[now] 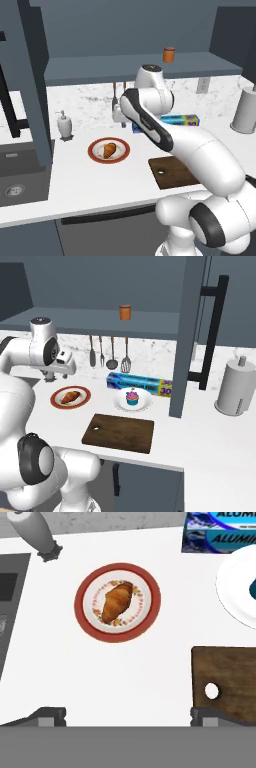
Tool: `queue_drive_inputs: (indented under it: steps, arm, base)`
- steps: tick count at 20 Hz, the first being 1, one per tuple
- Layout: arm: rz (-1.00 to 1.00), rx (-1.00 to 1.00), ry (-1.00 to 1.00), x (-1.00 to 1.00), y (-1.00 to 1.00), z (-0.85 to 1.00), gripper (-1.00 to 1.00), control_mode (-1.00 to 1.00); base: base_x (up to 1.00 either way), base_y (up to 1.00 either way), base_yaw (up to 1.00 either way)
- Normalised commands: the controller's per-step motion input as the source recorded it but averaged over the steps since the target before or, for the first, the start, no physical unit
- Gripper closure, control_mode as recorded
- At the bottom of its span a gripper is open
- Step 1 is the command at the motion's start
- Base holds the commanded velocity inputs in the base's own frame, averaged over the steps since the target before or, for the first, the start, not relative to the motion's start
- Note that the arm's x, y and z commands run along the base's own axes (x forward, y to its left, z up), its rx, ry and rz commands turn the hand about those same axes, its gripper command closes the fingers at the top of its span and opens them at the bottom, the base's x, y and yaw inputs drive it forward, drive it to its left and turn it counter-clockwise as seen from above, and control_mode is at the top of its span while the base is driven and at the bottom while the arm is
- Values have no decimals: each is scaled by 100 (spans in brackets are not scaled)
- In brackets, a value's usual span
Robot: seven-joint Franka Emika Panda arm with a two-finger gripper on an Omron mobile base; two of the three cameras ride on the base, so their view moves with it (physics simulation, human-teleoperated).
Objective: From the different types of pastries on the counter, select a croissant and place it on the cutting board. Then retrieve a jar of jam from the cabinet and place it alongside the croissant on the cutting board.
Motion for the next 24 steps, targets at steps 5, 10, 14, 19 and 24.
queue_drive_inputs:
  steps: [5, 10, 14, 19, 24]
  arm:
    - [0, 1, 0, 12, 27, -17, -100, -100]
    - [2, 3, 3, 8, 15, -10, -100, -100]
    - [0, 2, 0, 35, 23, -22, -100, -100]
    - [0, 0, 0, 32, 11, -11, -100, -100]
    - [0, 0, -1, 0, 0, -70, -100, -100]
  base:
    - [0, 0, 0]
    - [0, 0, 0]
    - [0, 0, 0]
    - [0, 0, 0]
    - [0, 0, 0]
